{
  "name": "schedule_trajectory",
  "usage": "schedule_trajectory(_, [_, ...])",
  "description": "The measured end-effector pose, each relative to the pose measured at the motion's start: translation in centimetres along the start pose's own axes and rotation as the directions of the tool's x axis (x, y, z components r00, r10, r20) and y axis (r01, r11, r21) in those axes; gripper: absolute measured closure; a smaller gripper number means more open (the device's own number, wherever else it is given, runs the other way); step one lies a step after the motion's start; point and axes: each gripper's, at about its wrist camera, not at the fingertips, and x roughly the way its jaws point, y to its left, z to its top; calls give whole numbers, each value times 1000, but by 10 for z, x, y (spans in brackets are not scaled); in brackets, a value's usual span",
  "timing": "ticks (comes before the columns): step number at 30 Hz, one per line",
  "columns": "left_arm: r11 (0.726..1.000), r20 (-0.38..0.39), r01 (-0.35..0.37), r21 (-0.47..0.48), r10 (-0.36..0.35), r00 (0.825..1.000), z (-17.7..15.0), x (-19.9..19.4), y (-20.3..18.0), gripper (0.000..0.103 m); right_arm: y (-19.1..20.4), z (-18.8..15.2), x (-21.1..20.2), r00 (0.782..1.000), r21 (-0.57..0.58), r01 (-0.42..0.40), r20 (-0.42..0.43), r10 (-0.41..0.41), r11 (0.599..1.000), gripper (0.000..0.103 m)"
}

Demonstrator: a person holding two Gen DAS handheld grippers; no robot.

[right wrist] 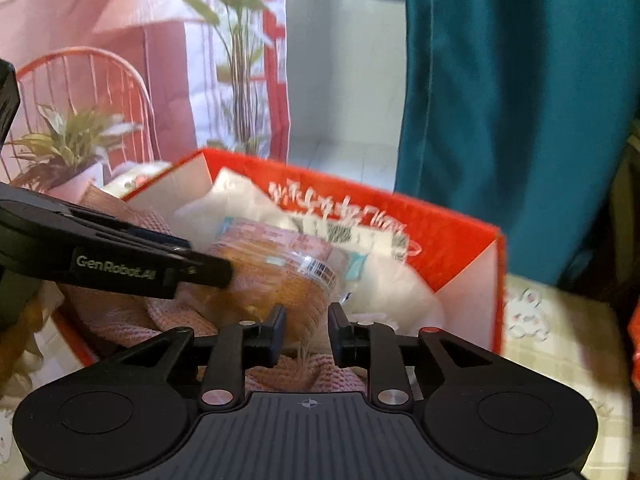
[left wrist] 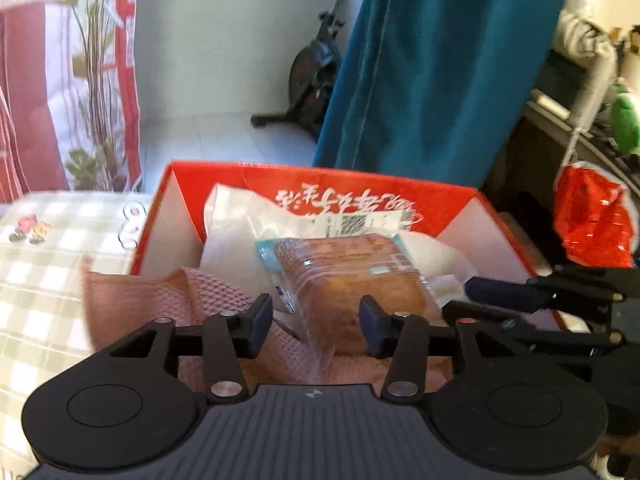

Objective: Organize soft objects
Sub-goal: 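Open both grippers to release the bread cake in the box, then move both grippers down to the green leaf-shaped pouch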

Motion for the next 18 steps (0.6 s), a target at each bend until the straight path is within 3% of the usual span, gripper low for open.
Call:
schedule_trajectory(8, [996,95,-1,84,-7,995,-24,-61,-16,46,-4,-20,-67,993,-31,-31,116,34,999,79])
schedule_trajectory(13, [992,84,20,121,-30,996,-45,-86,-33,44,5,-42,-101,990,-83,-49,129,59,995,75])
schedule_trajectory(18, [989,59,52,139,-61,996,-74,-94,-45,37,10,-70,-116,989,-52,-81,120,87,995,68])
